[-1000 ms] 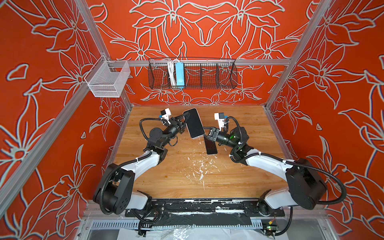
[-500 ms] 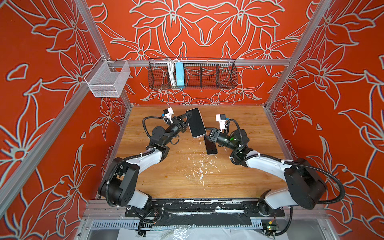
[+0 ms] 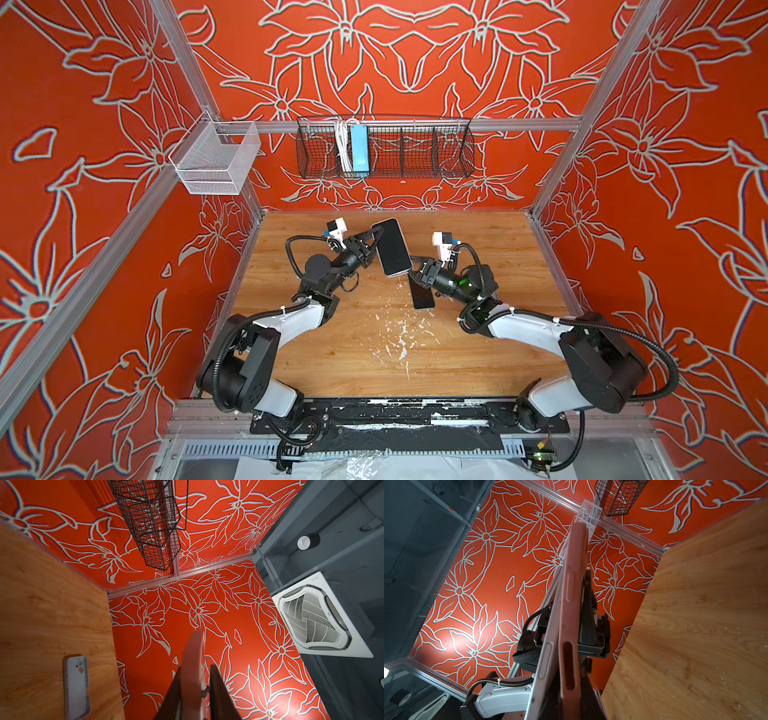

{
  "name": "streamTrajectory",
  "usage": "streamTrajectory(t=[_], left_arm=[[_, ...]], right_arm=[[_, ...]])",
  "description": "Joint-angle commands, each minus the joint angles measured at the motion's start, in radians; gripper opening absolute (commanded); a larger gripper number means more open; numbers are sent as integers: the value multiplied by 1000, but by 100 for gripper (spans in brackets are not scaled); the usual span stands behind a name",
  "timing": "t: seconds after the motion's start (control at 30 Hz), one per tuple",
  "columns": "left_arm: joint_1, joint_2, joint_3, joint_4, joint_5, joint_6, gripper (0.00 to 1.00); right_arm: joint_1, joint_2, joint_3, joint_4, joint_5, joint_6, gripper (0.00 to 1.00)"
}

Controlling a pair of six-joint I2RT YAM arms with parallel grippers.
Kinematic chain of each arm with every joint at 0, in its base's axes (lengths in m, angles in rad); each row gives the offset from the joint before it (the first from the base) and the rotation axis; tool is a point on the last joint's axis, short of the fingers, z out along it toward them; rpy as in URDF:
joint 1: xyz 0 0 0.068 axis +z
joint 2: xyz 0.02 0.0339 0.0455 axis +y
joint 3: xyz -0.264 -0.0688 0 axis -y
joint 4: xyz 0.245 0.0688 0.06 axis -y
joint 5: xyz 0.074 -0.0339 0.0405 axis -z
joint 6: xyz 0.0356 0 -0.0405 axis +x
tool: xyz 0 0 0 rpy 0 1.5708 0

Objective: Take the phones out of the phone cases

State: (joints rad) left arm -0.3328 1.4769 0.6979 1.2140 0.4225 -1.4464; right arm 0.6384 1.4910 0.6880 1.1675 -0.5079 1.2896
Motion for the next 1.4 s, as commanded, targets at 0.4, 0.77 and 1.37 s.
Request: streamTrajectory(t=[0.4, 0.77, 1.37], left_arm=[[17, -41, -37, 35, 6, 11, 58], [17, -117, -100, 12, -3, -25, 95], [17, -626, -81, -846, -124, 95, 97]], right_arm=[[6, 7, -9, 141, 74, 59, 9], [3, 21, -5, 147, 95, 51, 9], [1, 61, -2, 159, 146, 25, 8]])
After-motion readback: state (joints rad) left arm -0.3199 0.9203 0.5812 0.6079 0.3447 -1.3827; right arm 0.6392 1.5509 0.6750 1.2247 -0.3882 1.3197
